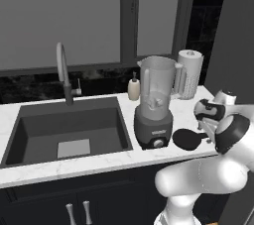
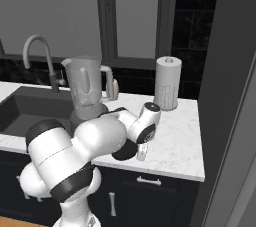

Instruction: Close the lid blender by securely placing the lid on top.

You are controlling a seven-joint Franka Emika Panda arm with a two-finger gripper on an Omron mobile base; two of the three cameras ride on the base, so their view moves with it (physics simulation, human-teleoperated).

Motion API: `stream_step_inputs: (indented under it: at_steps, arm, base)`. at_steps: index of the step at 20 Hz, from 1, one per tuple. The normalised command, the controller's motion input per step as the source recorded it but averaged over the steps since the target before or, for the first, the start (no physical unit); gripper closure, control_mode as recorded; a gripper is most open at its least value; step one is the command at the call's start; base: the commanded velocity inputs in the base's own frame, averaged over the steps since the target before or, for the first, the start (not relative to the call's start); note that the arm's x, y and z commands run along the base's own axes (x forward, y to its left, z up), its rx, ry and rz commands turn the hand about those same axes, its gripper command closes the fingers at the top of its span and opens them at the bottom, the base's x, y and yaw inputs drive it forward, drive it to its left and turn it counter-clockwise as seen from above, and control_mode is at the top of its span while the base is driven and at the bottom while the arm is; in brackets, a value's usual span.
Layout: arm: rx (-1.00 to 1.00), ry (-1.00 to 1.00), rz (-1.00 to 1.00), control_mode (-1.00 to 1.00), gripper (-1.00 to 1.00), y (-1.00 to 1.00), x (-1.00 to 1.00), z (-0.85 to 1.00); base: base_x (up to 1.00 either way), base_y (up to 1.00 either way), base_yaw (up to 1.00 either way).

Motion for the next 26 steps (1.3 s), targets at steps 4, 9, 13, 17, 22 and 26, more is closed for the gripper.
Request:
stream_step_inputs:
  at_steps: [4, 9, 13, 17, 22, 26]
  arm:
    - [0.00, 0.00, 0.00, -1.00, -1.00, 0.00, 0.24, -0.25]
    - [0.00, 0.00, 0.00, -1.00, -1.00, 0.00, 0.18, -0.30]
    - [-0.01, 0.06, 0.00, -1.00, -1.00, 0.21, 0.04, -0.49]
    - [-0.02, 0.02, 0.00, -1.00, 1.00, 0.32, 0.00, -0.38]
    - [0.00, 0.00, 0.00, -1.00, 1.00, 0.09, -0.10, -0.04]
    - [0.01, 0.00, 0.00, -1.00, 1.00, 0.00, -0.20, 0.02]
  base:
    - [0.00, 0.00, 0.00]
    - [0.00, 0.00, 0.00]
    - [0.00, 0.00, 0.00]
    - [0.00, 0.00, 0.00]
    - [0.00, 0.00, 0.00]
    - [0.00, 0.00, 0.00]
